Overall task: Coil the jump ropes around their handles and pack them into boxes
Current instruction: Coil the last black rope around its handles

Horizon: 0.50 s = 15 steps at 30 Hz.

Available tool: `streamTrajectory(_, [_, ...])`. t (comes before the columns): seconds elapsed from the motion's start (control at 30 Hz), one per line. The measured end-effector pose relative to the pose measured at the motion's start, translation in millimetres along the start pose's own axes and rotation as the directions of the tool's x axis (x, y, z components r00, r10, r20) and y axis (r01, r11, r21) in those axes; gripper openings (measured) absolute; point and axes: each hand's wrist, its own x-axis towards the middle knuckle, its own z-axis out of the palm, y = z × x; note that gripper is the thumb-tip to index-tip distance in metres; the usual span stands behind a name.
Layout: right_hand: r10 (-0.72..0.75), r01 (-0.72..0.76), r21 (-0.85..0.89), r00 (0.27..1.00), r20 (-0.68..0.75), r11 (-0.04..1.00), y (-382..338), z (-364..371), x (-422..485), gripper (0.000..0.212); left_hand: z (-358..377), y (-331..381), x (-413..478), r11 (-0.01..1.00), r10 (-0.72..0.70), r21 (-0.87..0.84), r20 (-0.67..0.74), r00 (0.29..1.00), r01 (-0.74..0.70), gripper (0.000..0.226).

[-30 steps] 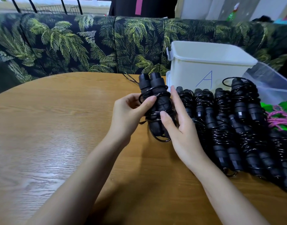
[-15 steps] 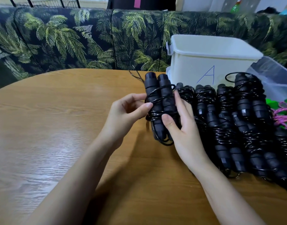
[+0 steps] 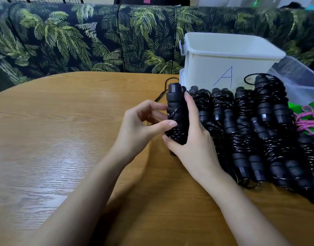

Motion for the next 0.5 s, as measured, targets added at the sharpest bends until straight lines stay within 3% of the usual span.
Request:
streamTrajectory(0.17, [0.037,-0.028,0.183,0.998,-0.048,0.983,7.5,3.2,1.4,0.092,-1.5,-2.0,1.4,1.0,0.011,-0.003,0.081,0.997,-0.011,0.031])
streamTrajectory(0.3, [0.025,-0.003,0.21,0.994,-0.103,0.978,4.8,4.4,2.2,0.083,-4.0,-4.5,2.9,0.999,0.025,0.046,0.075,0.997,-0.028,0.032])
streamTrajectory(0.4, [0.025,-0.004,0.291,0.997,-0.068,0.957,2.8,3.1,0.8,0.081,-8.0,-8.1,4.8,0.998,-0.052,-0.045,0.039,0.998,0.053,0.053])
streamTrajectory(0.5, [0.006,0.006,0.35,0.999,-0.032,0.937,1.8,3.0,0.1,0.079,-10.3,-8.1,5.8,0.986,-0.118,-0.106,0.106,0.987,0.129,0.083])
